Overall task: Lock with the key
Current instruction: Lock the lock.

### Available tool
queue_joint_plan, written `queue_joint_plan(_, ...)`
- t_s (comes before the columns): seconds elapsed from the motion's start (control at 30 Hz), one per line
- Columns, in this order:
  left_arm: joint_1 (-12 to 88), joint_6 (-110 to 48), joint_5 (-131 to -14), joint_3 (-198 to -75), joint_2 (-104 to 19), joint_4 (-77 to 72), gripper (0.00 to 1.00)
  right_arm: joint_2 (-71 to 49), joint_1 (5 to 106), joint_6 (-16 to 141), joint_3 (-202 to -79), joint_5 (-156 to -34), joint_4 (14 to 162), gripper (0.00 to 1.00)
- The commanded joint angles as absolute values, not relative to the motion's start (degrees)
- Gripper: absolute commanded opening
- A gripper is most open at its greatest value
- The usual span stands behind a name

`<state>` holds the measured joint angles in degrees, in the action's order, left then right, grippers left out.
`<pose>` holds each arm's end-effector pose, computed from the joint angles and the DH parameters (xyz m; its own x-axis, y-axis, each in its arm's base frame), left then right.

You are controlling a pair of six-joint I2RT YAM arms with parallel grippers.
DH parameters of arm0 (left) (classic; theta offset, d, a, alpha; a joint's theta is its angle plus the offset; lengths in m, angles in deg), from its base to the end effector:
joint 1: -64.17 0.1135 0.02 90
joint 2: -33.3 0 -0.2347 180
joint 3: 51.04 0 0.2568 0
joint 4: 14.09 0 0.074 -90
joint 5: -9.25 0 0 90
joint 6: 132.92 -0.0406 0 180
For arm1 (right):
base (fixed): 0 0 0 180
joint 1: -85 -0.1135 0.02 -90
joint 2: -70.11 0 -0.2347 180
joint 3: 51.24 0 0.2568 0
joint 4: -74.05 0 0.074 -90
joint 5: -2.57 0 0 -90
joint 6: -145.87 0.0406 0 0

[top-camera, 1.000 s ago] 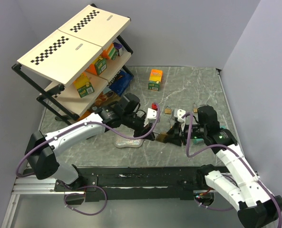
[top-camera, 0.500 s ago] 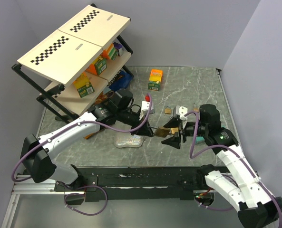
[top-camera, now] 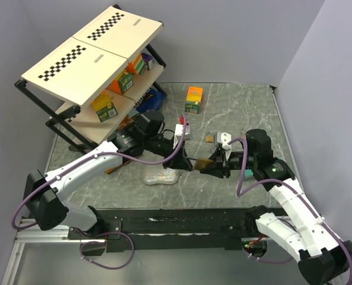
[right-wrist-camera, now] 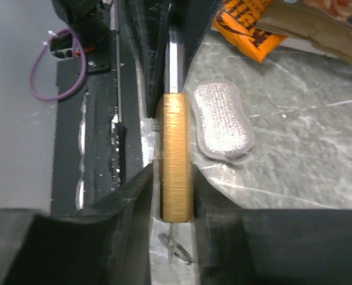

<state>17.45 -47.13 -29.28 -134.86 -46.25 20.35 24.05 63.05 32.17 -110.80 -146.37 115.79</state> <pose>0.1958 -0.2543 0.3135 -0.2763 0.3601 -0.8911 0.9400 -0.0920 -0.3286 0.1637 0.1035 0.2975 -0.0430 -0.2409 -0.9696 -0.9939 0.1088 0.0170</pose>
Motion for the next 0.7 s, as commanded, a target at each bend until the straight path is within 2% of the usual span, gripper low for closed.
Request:
queue_joint_plan(0.0,17.59,-46.18,-25.81,-137.85,-43.17,13.75,0.01,23.97,61.97,32.84,-113.01,-148.51,113.93,0.23)
queue_joint_plan(0.03,17.68,-46.44,-25.81,-137.77,-43.08,13.83,0.01,23.97,61.97,33.02,-113.18,-148.60,113.93,0.11)
queue_joint_plan(0.1,17.76,-46.87,-26.16,-137.94,-43.34,15.41,0.03,23.97,61.88,33.37,-113.36,-148.43,114.28,0.00)
queue_joint_plan(0.13,18.29,-47.49,-26.43,-138.38,-43.43,16.37,0.22,23.89,61.89,33.72,-113.62,-148.34,114.45,0.00)
queue_joint_plan(0.17,18.64,-48.36,-26.60,-138.73,-43.61,19.60,0.36,23.88,61.97,34.07,-113.62,-148.42,114.63,0.00)
queue_joint_plan(0.2,19.08,-49.68,-26.34,-139.08,-43.78,21.55,0.46,23.88,61.97,34.51,-113.80,-148.34,114.89,0.00)
queue_joint_plan(0.27,20.83,-54.59,-25.55,-140.40,-44.13,26.11,0.57,24.15,61.89,34.69,-114.24,-147.99,115.51,0.00)
queue_joint_plan(0.4,22.07,-61.55,-27.39,-140.58,-43.17,34.04,0.55,24.76,61.97,35.83,-114.41,-148.25,115.42,0.00)
queue_joint_plan(0.67,21.37,-60.24,-29.94,-137.76,-42.20,30.80,0.54,23.62,62.06,39.61,-115.03,-148.86,112.97,0.00)
